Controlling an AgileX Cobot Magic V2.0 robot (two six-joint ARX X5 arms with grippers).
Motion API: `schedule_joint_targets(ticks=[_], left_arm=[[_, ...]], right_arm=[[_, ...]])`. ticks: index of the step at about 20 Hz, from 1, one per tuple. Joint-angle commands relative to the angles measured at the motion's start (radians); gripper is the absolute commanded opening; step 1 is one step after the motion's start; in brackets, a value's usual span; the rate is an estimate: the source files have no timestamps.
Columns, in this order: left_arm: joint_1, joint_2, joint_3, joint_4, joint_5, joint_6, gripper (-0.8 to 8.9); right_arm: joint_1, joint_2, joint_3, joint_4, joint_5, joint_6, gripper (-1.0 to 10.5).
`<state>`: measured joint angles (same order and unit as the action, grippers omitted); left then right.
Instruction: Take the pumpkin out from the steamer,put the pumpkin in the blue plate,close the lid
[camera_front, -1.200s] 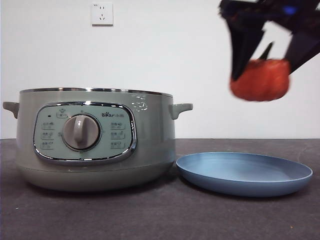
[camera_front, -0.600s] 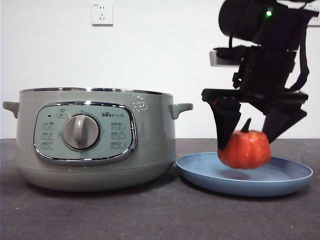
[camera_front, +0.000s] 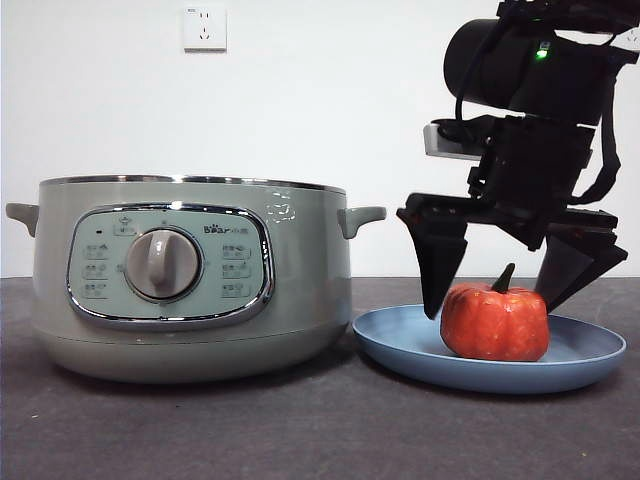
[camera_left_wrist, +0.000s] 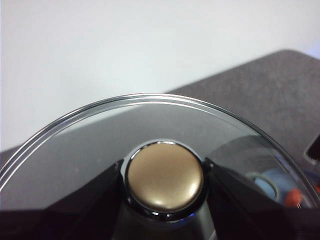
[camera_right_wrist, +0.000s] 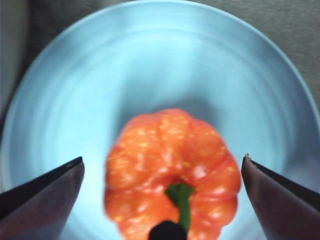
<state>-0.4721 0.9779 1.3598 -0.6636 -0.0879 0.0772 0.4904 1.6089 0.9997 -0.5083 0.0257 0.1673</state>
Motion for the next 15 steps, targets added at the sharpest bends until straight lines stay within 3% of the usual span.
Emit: schedule_joint_targets(ticks=[1, 5, 15], left_arm=[[-0.001, 0.008, 0.013, 0.016, 0.019, -0.006, -0.09], [-0.002, 0.063, -0.040, 0.035, 0.048, -0.030, -0.09], [-0.029, 0.180, -0.327, 0.354, 0.070, -0.084, -0.09]], right_arm=[[0.006, -0.082, -0.008, 0.006, -0.028, 0.019, 5.7], [0.008, -0.257, -0.007, 0.005, -0.027, 0.026, 5.7], [0.008, -0.630, -0.007, 0.005, -0.020, 0.026, 5.7]])
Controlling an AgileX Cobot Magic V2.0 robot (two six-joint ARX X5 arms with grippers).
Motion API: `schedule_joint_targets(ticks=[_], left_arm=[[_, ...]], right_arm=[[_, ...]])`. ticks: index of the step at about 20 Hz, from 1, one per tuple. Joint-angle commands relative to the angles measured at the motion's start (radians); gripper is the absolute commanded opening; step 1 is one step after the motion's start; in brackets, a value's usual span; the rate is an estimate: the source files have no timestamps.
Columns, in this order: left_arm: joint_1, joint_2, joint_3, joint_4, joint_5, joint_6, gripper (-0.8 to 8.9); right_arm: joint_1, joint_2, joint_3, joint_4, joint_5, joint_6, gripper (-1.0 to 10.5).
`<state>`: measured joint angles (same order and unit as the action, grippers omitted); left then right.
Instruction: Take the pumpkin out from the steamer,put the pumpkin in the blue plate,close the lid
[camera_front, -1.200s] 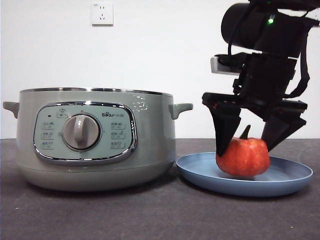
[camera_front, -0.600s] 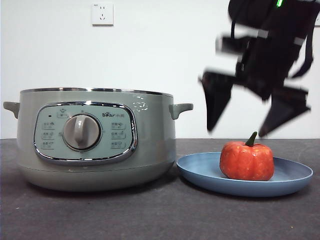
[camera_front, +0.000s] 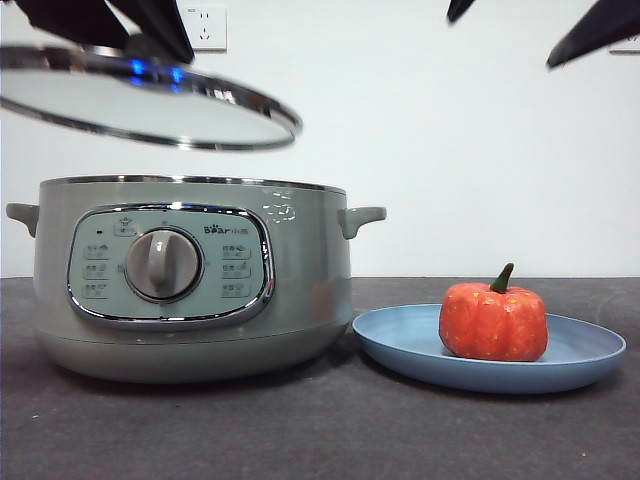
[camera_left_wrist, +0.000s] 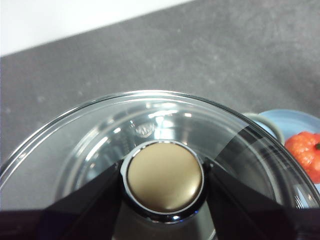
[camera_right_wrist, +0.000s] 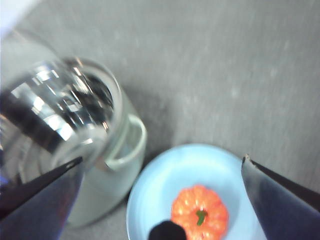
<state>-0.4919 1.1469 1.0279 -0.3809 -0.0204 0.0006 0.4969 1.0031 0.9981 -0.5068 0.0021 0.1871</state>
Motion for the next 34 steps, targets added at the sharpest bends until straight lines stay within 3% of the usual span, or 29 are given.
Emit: schedule_joint_targets(ticks=[1, 11, 34], left_arm=[[-0.012, 0.030, 0.005, 0.084, 0.002, -0.007, -0.09], [-0.014, 0.193, 0.005, 0.154, 0.029, -0.008, -0.09], [-0.014, 0.225, 0.005, 0.134, 0.051, -0.054, -0.08]], right_arm=[[0.002, -0.042, -0.006, 0.003, 0.004, 0.006, 5.7], [0.002, -0.087, -0.006, -0.003, 0.004, 0.006, 5.7], [0.002, -0.087, -0.006, -0.035, 0.003, 0.006, 5.7]])
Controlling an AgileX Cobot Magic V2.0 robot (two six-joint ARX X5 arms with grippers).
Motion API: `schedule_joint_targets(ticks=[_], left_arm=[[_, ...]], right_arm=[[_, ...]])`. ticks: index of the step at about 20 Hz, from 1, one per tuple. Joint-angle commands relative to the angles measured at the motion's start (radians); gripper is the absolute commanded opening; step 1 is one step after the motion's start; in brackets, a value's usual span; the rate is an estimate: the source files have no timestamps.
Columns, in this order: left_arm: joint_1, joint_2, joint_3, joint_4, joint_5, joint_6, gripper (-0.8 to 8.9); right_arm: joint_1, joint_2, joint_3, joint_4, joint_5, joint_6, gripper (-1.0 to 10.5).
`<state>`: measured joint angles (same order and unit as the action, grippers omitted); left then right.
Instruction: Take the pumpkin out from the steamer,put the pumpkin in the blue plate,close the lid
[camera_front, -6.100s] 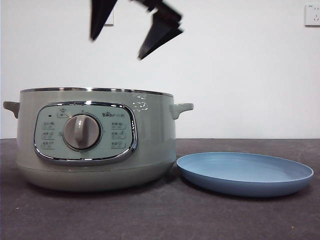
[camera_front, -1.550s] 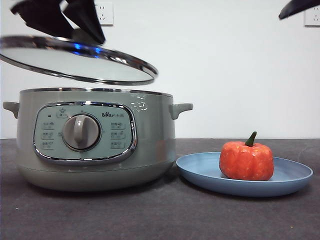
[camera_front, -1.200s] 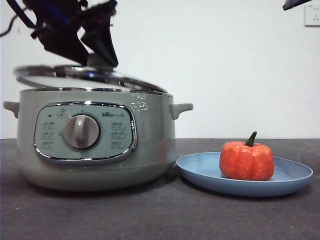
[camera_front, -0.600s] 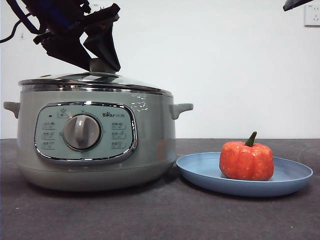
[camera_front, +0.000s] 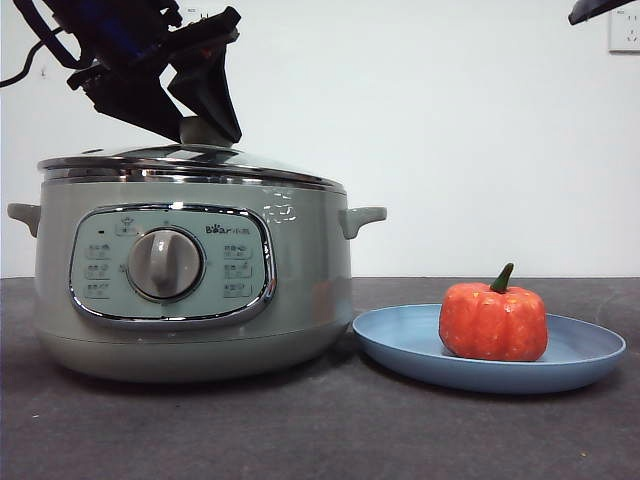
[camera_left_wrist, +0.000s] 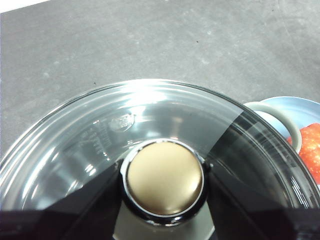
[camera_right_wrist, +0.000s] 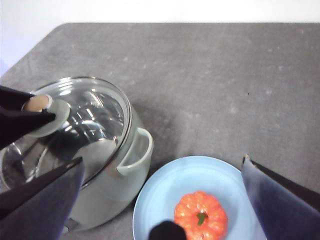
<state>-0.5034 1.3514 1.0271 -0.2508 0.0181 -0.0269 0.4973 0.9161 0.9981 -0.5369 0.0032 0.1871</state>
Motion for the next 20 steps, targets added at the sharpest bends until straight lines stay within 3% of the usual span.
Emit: schedule_joint_targets(ticks=[1, 3, 6, 7, 15, 16, 17, 20], left_arm=[[-0.002, 0.021, 0.006, -0.014, 0.006, -0.026, 0.05], [-0.002, 0.021, 0.006, -0.043, 0.005, -0.026, 0.84], [0.000, 0.021, 0.006, -0.065, 0.005, -0.026, 3.95], [0.001, 0.021, 0.006, -0.067, 0.007, -0.026, 4.57], [0.000, -0.059, 0.031, -0.128, 0.008, -0.026, 4.62], [0.000, -0.089, 0.043, -0.162, 0.011, -0.026, 4.47], [-0.001, -0.126, 0.051, -0.198, 0.012, -0.026, 3.68], [-0.002, -0.247, 0.055, -0.294, 0.011, -0.022, -0.24]], right_arm=[[0.001, 0.000, -0.006, -0.013, 0.002, 0.006, 5.7], [0.001, 0.000, -0.006, -0.027, 0.002, 0.006, 5.7], [0.001, 0.000, -0.006, -0.045, 0.002, 0.006, 5.7], [0.001, 0.000, -0.006, -0.048, 0.002, 0.005, 5.7], [0.002, -0.001, -0.006, -0.055, 0.001, -0.006, 5.6], [0.002, -0.003, -0.006, -0.056, 0.001, -0.011, 5.3], [0.002, -0.005, -0.006, -0.057, -0.002, -0.030, 4.5], [0.002, -0.016, -0.008, -0.056, 0.003, -0.096, 0.4]])
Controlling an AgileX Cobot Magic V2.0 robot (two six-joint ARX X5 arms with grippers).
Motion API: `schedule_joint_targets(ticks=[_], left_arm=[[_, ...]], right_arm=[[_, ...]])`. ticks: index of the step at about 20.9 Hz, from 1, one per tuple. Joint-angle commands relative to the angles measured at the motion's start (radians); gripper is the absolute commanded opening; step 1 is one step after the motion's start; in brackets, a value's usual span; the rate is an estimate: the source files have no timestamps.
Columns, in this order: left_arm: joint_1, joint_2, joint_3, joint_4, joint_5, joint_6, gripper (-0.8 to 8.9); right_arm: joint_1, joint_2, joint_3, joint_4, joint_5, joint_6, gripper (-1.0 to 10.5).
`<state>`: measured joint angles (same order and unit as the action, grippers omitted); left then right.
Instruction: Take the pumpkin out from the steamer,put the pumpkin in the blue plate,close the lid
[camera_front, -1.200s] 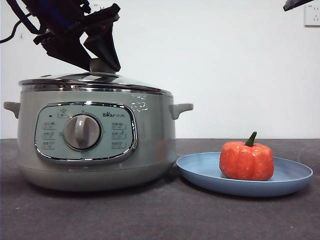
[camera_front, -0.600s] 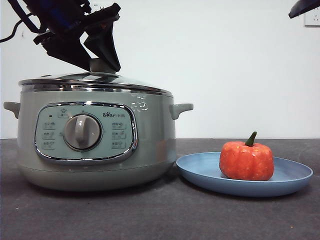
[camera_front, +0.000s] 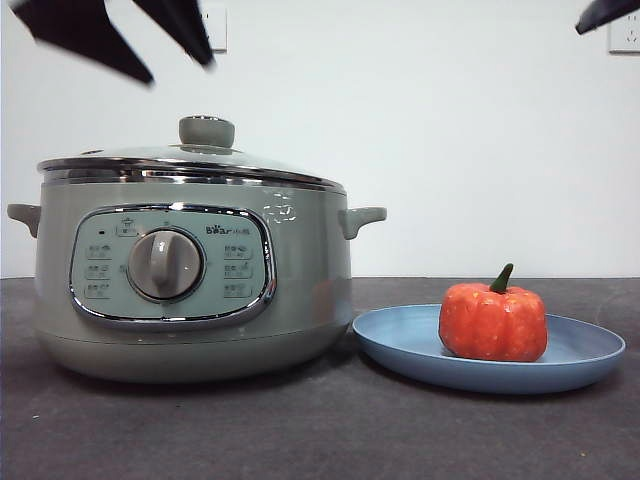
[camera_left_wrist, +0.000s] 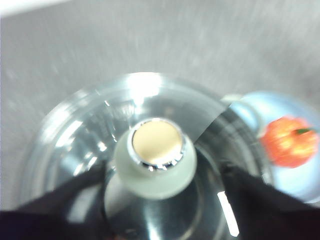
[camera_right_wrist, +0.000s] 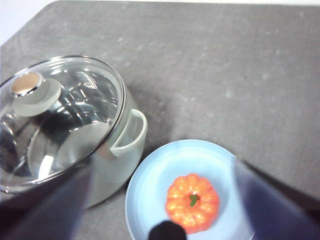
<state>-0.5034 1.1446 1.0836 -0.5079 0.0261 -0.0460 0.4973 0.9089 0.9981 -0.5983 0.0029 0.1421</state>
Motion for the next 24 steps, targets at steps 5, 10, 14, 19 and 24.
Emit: schedule_joint_targets(ticks=[5, 10, 14, 19, 24], left_arm=[[-0.002, -0.246, -0.042, -0.143, -0.110, 0.052, -0.09], [-0.002, -0.581, -0.327, -0.034, -0.125, 0.049, -0.08], [-0.002, -0.687, -0.390, -0.095, -0.125, -0.050, -0.03], [-0.002, -0.687, -0.390, -0.190, -0.130, -0.060, -0.03], [-0.002, -0.687, -0.390, -0.231, -0.130, -0.060, -0.03]], right_arm=[[0.003, -0.145, -0.141, 0.126, 0.086, -0.066, -0.1], [0.002, -0.438, -0.385, 0.269, 0.085, -0.040, -0.1], [0.001, -0.487, -0.391, 0.194, 0.122, -0.010, 0.0], [0.002, -0.487, -0.391, 0.192, 0.160, -0.010, 0.0], [0.001, -0.487, -0.391, 0.192, 0.164, -0.010, 0.0]])
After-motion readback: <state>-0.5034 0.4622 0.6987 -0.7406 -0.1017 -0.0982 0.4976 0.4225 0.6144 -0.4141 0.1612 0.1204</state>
